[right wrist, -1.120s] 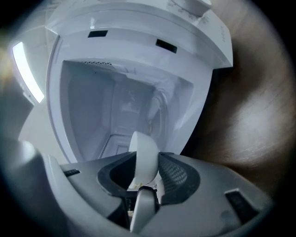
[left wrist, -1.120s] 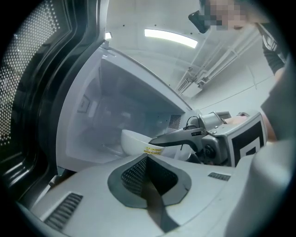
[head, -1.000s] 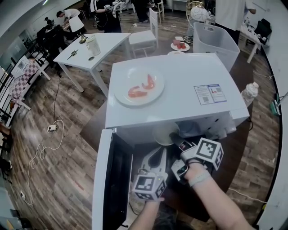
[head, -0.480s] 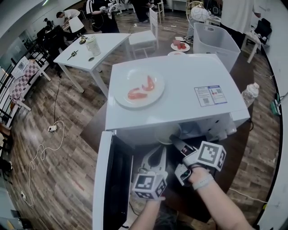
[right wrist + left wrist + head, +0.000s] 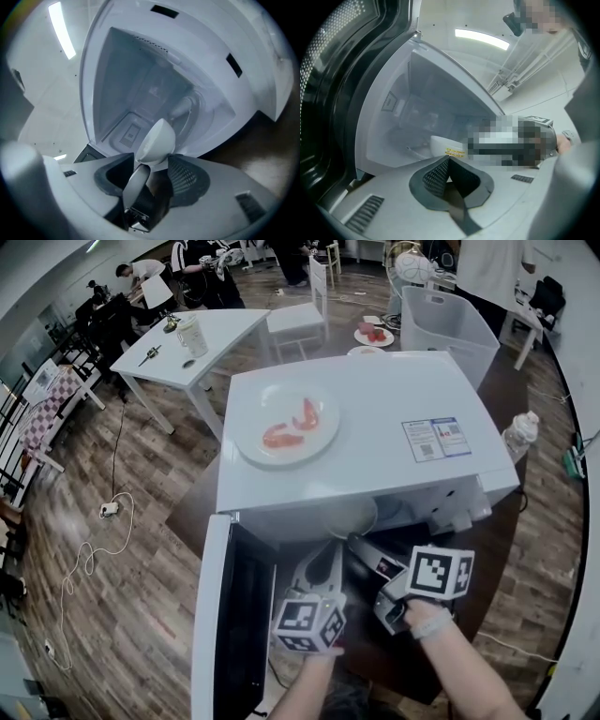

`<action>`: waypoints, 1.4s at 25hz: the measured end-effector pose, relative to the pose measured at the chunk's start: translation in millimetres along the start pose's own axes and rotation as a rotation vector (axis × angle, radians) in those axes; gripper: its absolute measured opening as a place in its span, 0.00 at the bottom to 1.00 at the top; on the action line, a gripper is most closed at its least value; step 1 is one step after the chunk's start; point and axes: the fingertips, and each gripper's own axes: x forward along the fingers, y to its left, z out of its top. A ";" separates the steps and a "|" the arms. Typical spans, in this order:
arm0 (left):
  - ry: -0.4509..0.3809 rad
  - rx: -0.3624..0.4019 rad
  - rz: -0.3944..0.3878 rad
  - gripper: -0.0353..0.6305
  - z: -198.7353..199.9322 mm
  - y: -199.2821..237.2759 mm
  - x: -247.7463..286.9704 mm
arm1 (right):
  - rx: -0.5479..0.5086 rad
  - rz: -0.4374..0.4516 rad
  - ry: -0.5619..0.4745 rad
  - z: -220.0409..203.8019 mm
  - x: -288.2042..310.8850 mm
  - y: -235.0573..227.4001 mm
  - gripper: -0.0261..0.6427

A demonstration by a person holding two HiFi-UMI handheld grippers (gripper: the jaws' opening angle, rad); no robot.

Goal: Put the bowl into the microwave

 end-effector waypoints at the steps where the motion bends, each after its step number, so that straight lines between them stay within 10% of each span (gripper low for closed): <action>1: 0.001 0.000 0.000 0.07 -0.4 0.1 0.6 | -0.045 0.003 0.009 0.0 0.0 1.9 0.38; 8: 0.002 -0.003 0.001 0.07 1.2 -0.6 2.6 | -0.284 -0.067 0.054 -4.5 -0.3 0.6 0.35; 35: 0.009 -0.032 -0.043 0.07 8.8 1.0 21.8 | -0.209 -0.068 -0.022 7.6 13.0 -5.9 0.05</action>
